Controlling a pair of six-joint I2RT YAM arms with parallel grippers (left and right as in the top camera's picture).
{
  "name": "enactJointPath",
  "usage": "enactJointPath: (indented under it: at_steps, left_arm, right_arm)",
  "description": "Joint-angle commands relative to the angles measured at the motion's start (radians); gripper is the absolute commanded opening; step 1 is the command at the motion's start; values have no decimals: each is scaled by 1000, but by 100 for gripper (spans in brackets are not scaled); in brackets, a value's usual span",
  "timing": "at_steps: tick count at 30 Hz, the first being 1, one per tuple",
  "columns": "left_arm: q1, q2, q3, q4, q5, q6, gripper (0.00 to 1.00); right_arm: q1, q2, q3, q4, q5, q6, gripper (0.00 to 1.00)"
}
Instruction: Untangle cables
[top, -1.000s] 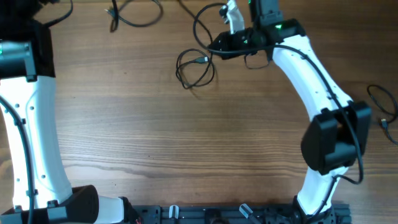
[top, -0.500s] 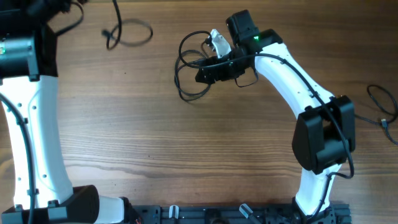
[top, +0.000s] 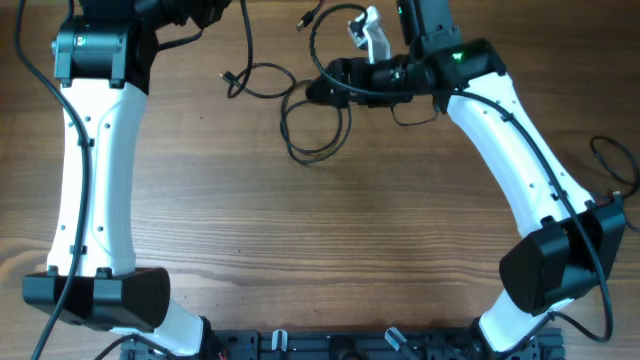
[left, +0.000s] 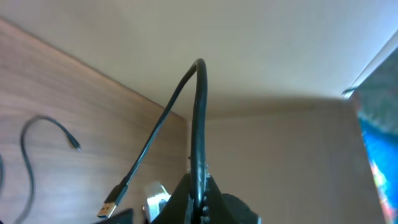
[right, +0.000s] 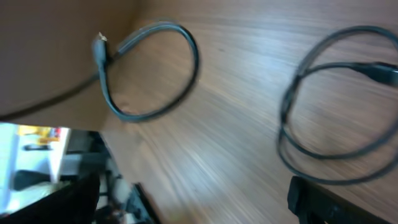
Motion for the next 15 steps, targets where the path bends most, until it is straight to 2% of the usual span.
enactJointPath:
  at_steps: [1,5,7,8,10,11,15]
  left_arm:
    - [-27,2,5,23,0,-114,4]
    - [-69,2,5,80,-1,-114,4]
    - [-75,2,5,92,0,-108,4]
    - [-75,2,5,92,0,-93,4]
    - [-75,2,5,83,-14,39,4]
    - [-75,4,5,56,-40,50,4]
    - [-75,6,4,-133,-241,-148,4]
  right_arm:
    - [10,-4,10,48,-69,109,98]
    - [37,-4,-19,110,43,217,94]
    - [39,-3,-20,117,53,211,93]
    - [37,-4,-20,121,69,193,93]
    - [27,-8,-19,134,43,116,92]
    - [19,-14,-19,139,2,61,92]
    - [17,-80,-19,160,-27,-57,92]
